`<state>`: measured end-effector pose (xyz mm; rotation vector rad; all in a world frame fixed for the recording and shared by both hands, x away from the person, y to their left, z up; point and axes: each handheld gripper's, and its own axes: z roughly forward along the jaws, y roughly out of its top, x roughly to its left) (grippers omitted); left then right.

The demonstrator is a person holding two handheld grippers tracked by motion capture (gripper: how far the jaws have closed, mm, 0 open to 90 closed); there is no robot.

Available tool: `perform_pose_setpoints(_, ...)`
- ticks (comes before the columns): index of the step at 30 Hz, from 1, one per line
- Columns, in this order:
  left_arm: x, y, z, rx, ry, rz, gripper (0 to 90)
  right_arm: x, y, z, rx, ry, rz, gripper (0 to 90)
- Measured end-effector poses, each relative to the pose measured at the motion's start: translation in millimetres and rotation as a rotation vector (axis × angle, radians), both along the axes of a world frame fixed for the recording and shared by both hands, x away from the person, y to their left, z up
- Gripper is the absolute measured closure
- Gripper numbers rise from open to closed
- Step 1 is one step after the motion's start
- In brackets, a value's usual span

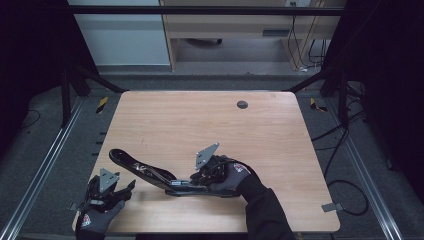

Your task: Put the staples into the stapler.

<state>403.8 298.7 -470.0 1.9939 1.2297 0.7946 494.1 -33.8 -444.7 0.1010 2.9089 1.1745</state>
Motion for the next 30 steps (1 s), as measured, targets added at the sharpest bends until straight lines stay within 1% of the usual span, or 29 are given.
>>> perform_pose_setpoints(19,-0.1,0.0,0.0,0.000,0.000,0.000,37.0,0.4,1.5,-3.8,-0.025,0.001,0.002,78.5)
perform_pose_setpoints(25,-0.1,-0.1,0.2,-0.001,-0.001,0.000,37.0,0.0,1.1,-3.6,-0.032,-0.002,-0.015,75.3)
perform_pose_setpoints(30,-0.1,-0.2,0.3,-0.002,-0.001,-0.001,37.0,-0.2,-2.1,-1.2,-0.005,0.002,-0.043,73.8)
